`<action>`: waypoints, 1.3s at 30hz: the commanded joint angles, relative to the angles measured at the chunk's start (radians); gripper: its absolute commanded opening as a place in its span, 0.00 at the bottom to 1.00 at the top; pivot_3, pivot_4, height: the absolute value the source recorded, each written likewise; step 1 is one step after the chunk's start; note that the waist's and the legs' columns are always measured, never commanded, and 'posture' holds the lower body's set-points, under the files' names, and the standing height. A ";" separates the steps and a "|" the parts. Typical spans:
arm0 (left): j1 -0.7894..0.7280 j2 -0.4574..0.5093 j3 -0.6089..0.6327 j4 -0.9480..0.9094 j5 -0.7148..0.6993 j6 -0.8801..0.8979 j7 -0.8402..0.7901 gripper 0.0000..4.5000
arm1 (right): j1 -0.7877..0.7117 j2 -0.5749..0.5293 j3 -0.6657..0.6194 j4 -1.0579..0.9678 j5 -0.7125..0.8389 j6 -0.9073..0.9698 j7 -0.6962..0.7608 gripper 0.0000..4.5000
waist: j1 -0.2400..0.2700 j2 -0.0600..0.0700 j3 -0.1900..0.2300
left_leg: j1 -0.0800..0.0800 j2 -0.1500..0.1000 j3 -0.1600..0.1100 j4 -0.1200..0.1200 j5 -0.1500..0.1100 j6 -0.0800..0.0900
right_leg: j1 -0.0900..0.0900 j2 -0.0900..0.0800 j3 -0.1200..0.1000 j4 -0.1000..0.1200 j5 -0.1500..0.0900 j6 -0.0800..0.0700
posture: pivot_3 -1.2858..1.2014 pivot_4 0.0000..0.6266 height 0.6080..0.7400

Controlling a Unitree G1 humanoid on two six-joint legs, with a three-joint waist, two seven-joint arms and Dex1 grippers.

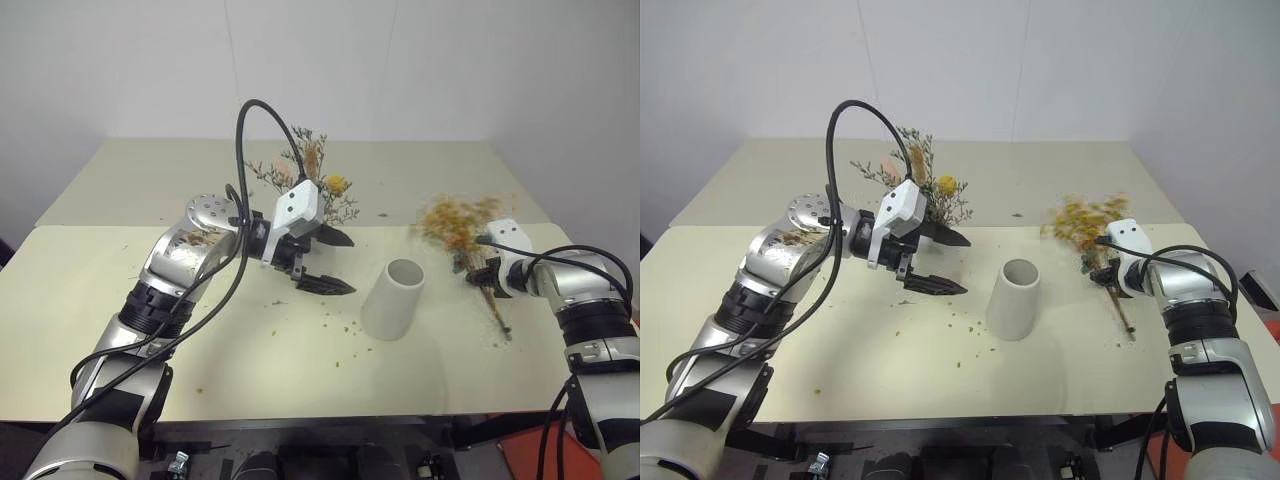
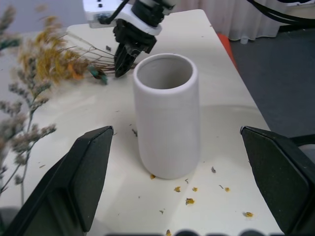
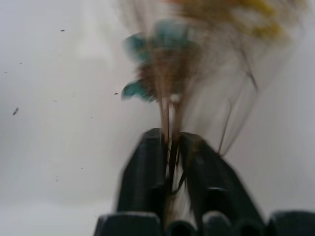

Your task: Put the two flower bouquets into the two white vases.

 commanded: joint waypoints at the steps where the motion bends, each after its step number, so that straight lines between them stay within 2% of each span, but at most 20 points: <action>1: -0.007 -0.003 0.032 -0.035 -0.008 -0.022 0.003 1.00 | -0.001 -0.038 -0.020 -0.075 -0.022 0.011 0.000 0.00 | 0.000 0.000 0.000 | 0.000 0.000 0.000 0.000 0.000 0.000 | 0.000 0.000 0.000 0.000 0.000 0.000 | 0.52 0.24 1.00; 6: -0.006 -0.005 0.058 -0.062 -0.038 -0.003 0.006 1.00 | 0.088 -0.092 -0.083 -0.292 -0.017 0.073 -0.035 0.00 | 0.003 0.000 0.000 | 0.000 0.000 0.000 0.000 0.000 0.000 | 0.000 0.000 0.000 0.000 0.000 0.000 | 0.52 0.24 1.00; 9: -0.001 0.000 0.071 -0.075 -0.048 0.003 0.000 1.00 | 0.153 -0.080 -0.215 -0.484 0.002 0.101 -0.104 0.00 | 0.003 0.000 0.000 | -0.001 0.000 0.000 0.000 0.000 0.000 | 0.000 0.000 0.000 0.000 0.000 0.000 | 0.52 0.24 1.00; 12: 0.003 0.009 0.074 -0.082 -0.055 0.009 -0.005 1.00 | 0.213 0.006 -0.419 -0.724 0.040 0.070 -0.198 0.00 | 0.003 0.000 0.000 | -0.001 0.000 -0.001 0.000 0.000 0.000 | -0.001 0.000 0.000 0.000 -0.001 0.002 | 0.52 0.24 1.00; 14: 0.002 0.009 0.076 -0.080 -0.060 0.013 -0.004 1.00 | 0.227 0.070 -0.512 -0.830 0.058 0.051 -0.252 0.00 | 0.002 0.000 0.000 | -0.001 0.000 -0.001 0.000 0.000 0.000 | -0.001 0.000 0.000 0.001 -0.002 0.003 | 0.52 0.24 1.00; 19: 0.005 0.019 0.090 -0.091 -0.086 0.027 -0.025 1.00 | 0.210 0.258 -0.652 -1.096 0.169 0.034 -0.343 0.00 | 0.001 0.001 0.000 | 0.000 0.000 -0.001 0.001 0.000 0.000 | 0.000 0.000 0.000 0.002 -0.002 0.004 | 0.52 0.24 1.00; 22: 0.012 0.027 0.084 -0.094 -0.084 0.006 -0.042 1.00 | 0.144 0.383 -0.651 -1.188 0.224 0.029 -0.430 0.00 | -0.003 0.001 0.000 | 0.001 0.000 -0.001 0.000 0.000 0.000 | 0.000 0.000 0.000 0.003 -0.002 0.004 | 0.52 0.24 1.00; 25: 0.009 0.019 0.080 -0.089 -0.083 0.006 -0.031 1.00 | 0.117 0.480 -0.632 -1.217 0.239 -0.073 -0.488 0.00 | 0.000 0.001 0.000 | 0.002 0.000 -0.001 0.000 0.000 0.000 | 0.000 0.001 0.000 0.005 -0.002 0.004 | 0.52 0.24 1.00; 32: 0.022 0.019 0.086 -0.106 -0.091 0.017 -0.017 1.00 | 0.218 0.508 -0.432 -1.251 0.136 -0.277 -0.527 0.00 | 0.002 0.001 0.000 | 0.001 0.000 -0.001 0.000 0.000 0.000 | 0.000 0.000 0.000 0.002 -0.002 0.002 | 0.52 0.24 1.00; 39: 0.031 0.028 0.093 -0.106 -0.087 0.009 -0.008 1.00 | 0.305 0.570 -0.374 -1.307 0.175 -0.351 -0.532 0.00 | 0.002 0.001 0.000 | 0.001 0.000 -0.001 -0.001 0.000 0.000 | -0.001 0.000 0.000 0.003 -0.001 0.000 | 0.52 0.24 1.00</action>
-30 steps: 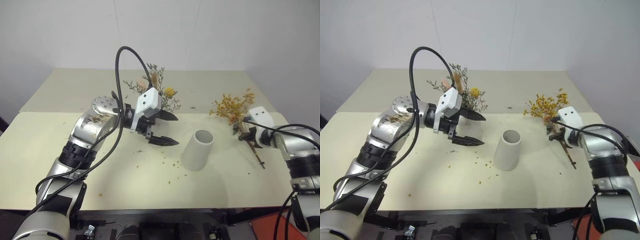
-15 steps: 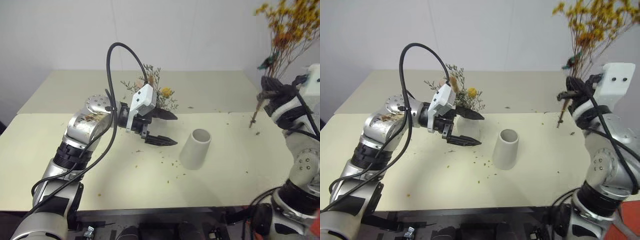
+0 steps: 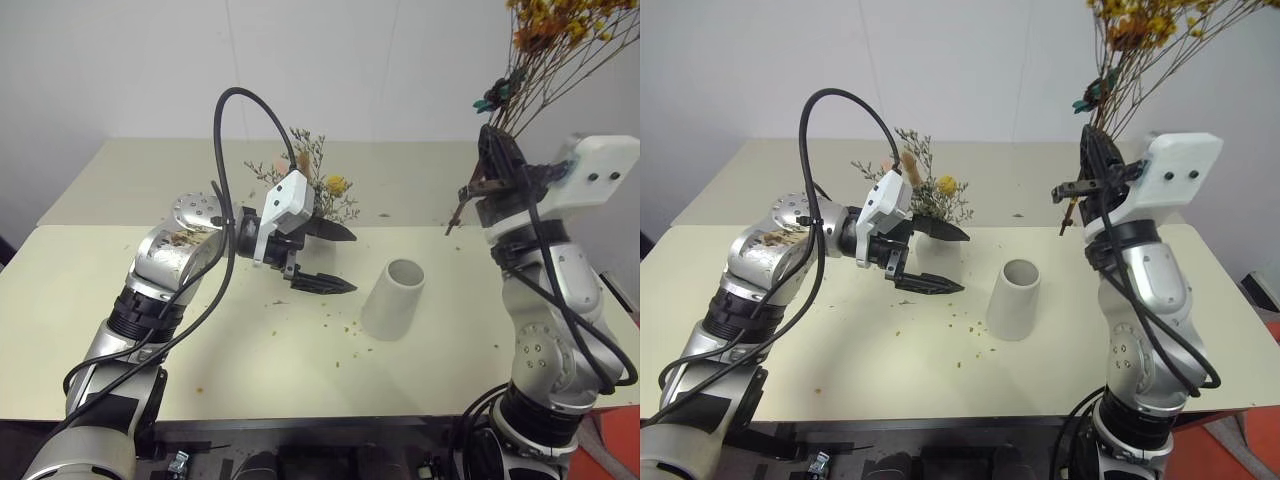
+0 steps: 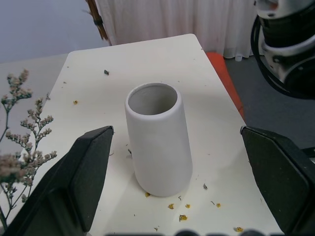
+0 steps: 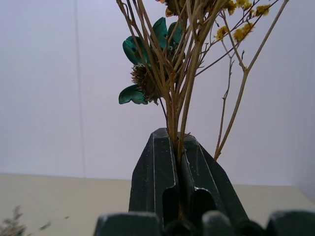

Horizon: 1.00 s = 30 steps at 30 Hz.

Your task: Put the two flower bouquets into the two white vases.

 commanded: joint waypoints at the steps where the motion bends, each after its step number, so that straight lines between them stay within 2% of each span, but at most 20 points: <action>1: 0.000 0.008 0.030 -0.028 -0.008 -0.011 0.009 1.00 | 0.011 0.012 0.018 -0.068 0.022 -0.061 -0.007 0.00 | 0.000 0.000 0.000 | 0.000 0.000 0.000 0.000 0.000 0.000 | 0.000 0.000 0.000 0.000 0.000 0.001 | 0.52 0.24 1.00; 17: 0.001 0.012 0.032 -0.028 -0.010 -0.006 0.030 1.00 | 0.128 0.055 0.122 -0.205 0.082 -0.036 -0.052 0.00 | 0.000 0.000 0.000 | 0.000 0.000 0.000 0.000 0.000 0.000 | 0.000 0.000 0.000 0.000 -0.002 0.002 | 0.52 0.24 1.00; 30: -0.007 -0.003 0.048 -0.006 -0.028 0.009 0.035 1.00 | 0.220 0.047 0.173 -0.115 0.055 -0.154 -0.012 0.00 | 0.000 0.000 0.000 | 0.001 0.000 0.000 0.000 0.000 0.000 | 0.000 0.000 0.000 -0.001 -0.002 0.004 | 0.52 0.24 1.00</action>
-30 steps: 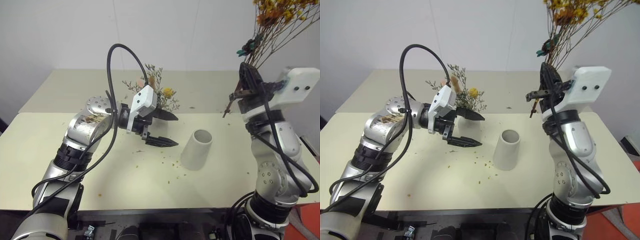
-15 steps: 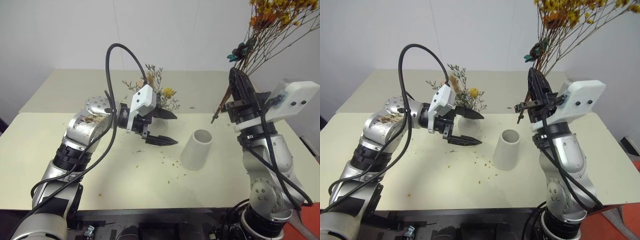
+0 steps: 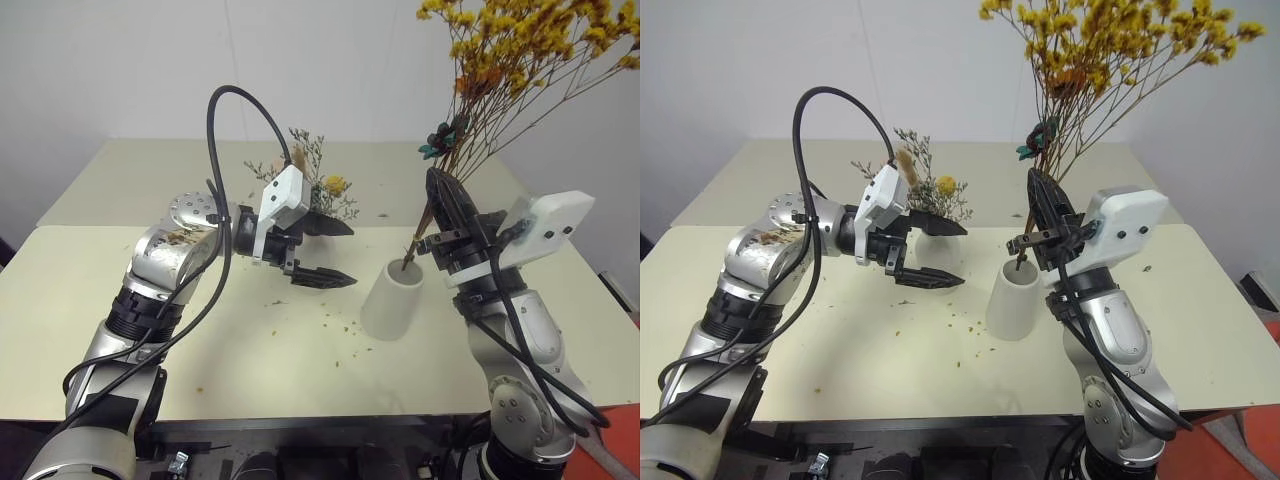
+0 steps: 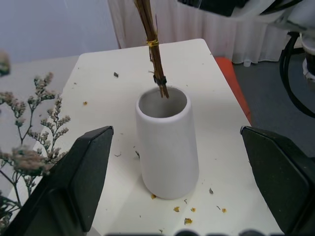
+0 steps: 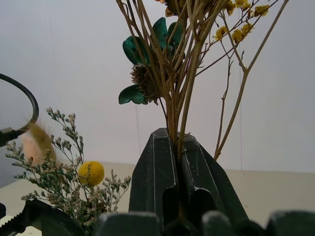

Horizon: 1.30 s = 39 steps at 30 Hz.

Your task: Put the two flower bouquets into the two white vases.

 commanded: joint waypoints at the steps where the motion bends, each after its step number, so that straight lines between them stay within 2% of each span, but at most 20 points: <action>1: -0.005 0.001 0.030 -0.005 -0.012 -0.010 0.001 1.00 | 0.018 -0.013 -0.002 0.007 -0.026 -0.081 0.018 0.00 | 0.000 0.000 0.000 | 0.000 0.000 0.000 0.000 0.000 0.000 | 0.000 0.000 0.000 0.000 0.000 0.000 | 0.52 0.24 1.00; 23: -0.002 -0.010 0.026 0.006 0.005 -0.041 0.004 1.00 | 0.171 0.013 0.117 0.094 -0.148 -0.297 0.044 0.00 | 0.000 0.000 0.000 | 0.000 0.000 0.000 0.000 0.000 0.000 | 0.000 0.000 0.000 0.000 -0.001 0.002 | 0.52 0.24 1.00; 27: -0.002 -0.011 0.028 0.002 0.001 -0.038 0.005 1.00 | 0.180 0.009 0.118 0.092 -0.140 -0.313 0.062 0.24 | 0.000 0.000 0.000 | 0.000 0.000 0.000 0.000 0.000 0.000 | 0.000 0.000 0.000 0.000 -0.001 0.002 | 0.52 0.24 1.00; 36: 0.005 -0.014 0.032 0.005 -0.001 -0.049 0.003 1.00 | 0.216 -0.002 0.123 0.080 -0.137 -0.312 0.097 0.95 | 0.000 0.000 0.000 | 0.000 0.000 0.000 0.000 0.000 0.000 | 0.000 0.000 0.000 0.000 -0.001 0.002 | 0.52 0.24 1.00; 37: 0.005 -0.015 0.031 0.006 0.000 -0.051 0.004 1.00 | 0.218 -0.002 0.123 0.079 -0.138 -0.310 0.098 1.00 | 0.000 0.000 0.000 | 0.000 0.000 0.000 0.000 0.000 0.000 | 0.000 0.000 0.000 0.000 -0.001 0.002 | 0.52 0.24 1.00; 39: 0.006 -0.017 0.032 0.009 0.003 -0.054 0.006 1.00 | 0.231 -0.005 0.118 0.070 -0.139 -0.306 0.100 1.00 | 0.000 0.000 0.000 | 0.000 0.000 0.000 0.000 0.000 0.000 | 0.000 0.000 0.000 0.000 -0.001 0.002 | 0.52 0.24 1.00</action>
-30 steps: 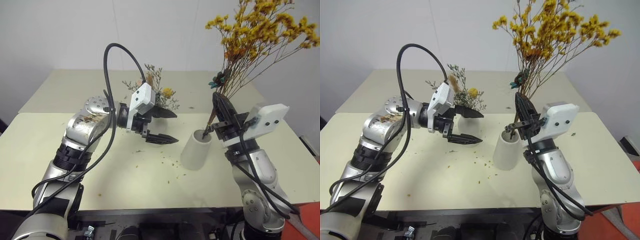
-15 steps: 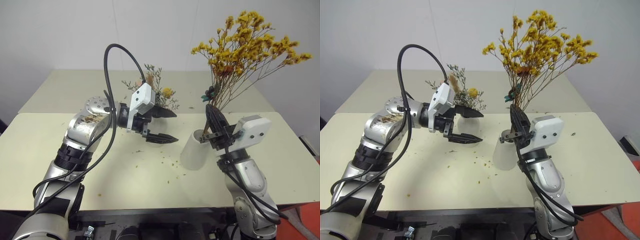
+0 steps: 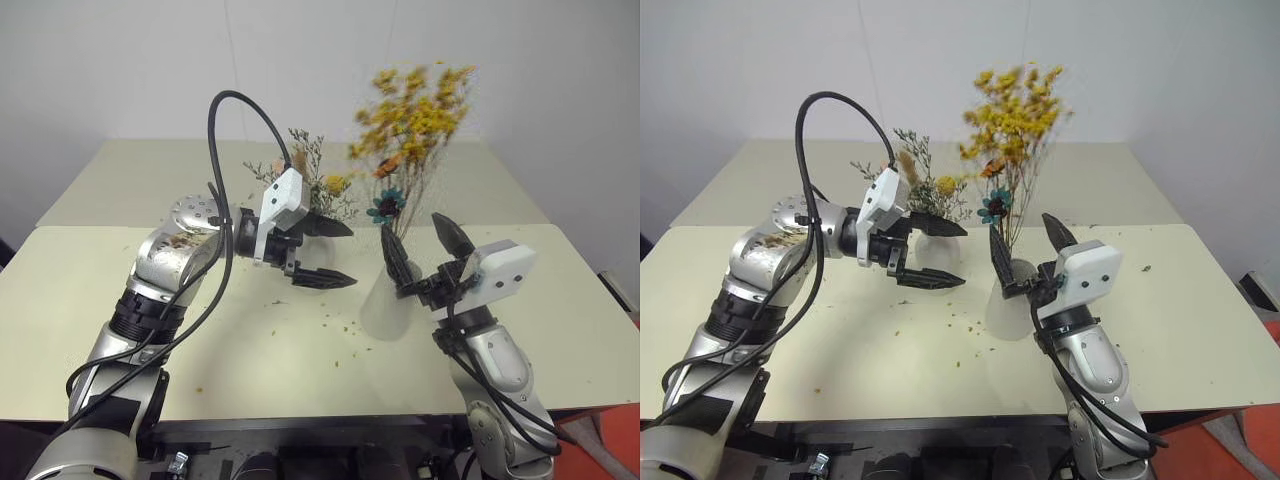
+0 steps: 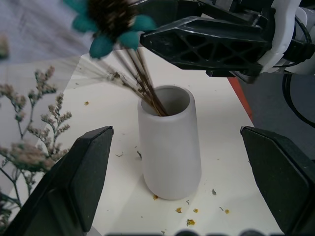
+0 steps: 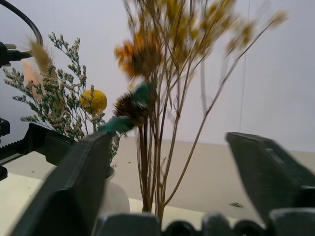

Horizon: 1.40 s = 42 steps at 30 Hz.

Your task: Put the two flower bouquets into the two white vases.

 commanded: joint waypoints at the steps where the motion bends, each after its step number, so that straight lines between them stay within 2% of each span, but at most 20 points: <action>1: -0.009 -0.005 0.032 -0.010 -0.009 -0.027 0.006 1.00 | 0.017 -0.009 -0.011 -0.054 0.007 -0.020 0.005 1.00 | 0.000 0.000 0.000 | 0.000 0.000 0.000 0.000 0.000 0.000 | 0.000 0.000 0.000 0.000 0.000 0.000 | 0.52 0.24 1.00; 10: 0.001 -0.009 0.029 -0.015 -0.011 -0.034 0.011 1.00 | 0.098 -0.039 -0.064 -0.112 0.037 -0.015 0.019 1.00 | 0.001 0.000 0.000 | 0.000 0.000 0.000 0.000 0.000 0.000 | 0.000 0.000 0.000 0.000 0.000 0.000 | 0.52 0.24 1.00; 16: 0.005 -0.002 0.055 -0.015 -0.037 -0.035 -0.011 1.00 | 0.189 -0.108 -0.134 -0.187 0.130 -0.015 0.098 1.00 | 0.001 0.000 0.000 | 0.000 0.000 0.000 0.000 0.000 0.000 | 0.001 0.000 0.000 0.000 0.000 0.000 | 0.52 0.24 1.00; 22: 0.032 0.047 0.113 -0.022 -0.083 -0.020 -0.041 1.00 | 0.298 -0.262 -0.316 -0.243 0.327 0.042 0.199 1.00 | 0.000 0.000 0.000 | 0.002 0.000 0.000 0.000 0.000 0.000 | 0.002 0.000 0.000 -0.001 0.000 0.000 | 0.52 0.24 1.00; 27: 0.082 0.133 0.200 0.009 -0.105 -0.042 -0.073 1.00 | 0.338 -0.459 -0.541 -0.194 0.480 0.116 0.291 1.00 | 0.000 0.000 0.000 | 0.005 0.000 0.001 0.000 0.000 0.000 | 0.004 0.000 0.000 0.000 0.000 0.000 | 0.52 0.24 1.00; 33: 0.185 0.267 0.289 0.006 -0.079 -0.066 -0.064 1.00 | 0.402 -0.677 -0.775 -0.026 0.476 0.141 0.485 1.00 | 0.005 0.000 0.000 | 0.004 0.000 0.001 -0.001 0.000 0.000 | 0.004 0.000 0.000 -0.002 -0.001 0.000 | 0.52 0.24 1.00; 42: 0.310 0.318 0.370 -0.091 -0.124 -0.025 -0.009 1.00 | 0.400 -0.833 -0.885 0.105 0.487 0.153 0.736 1.00 | 0.023 -0.001 0.000 | 0.004 0.001 0.001 0.000 0.000 0.000 | 0.004 -0.001 0.000 -0.003 -0.001 -0.001 | 0.52 0.24 1.00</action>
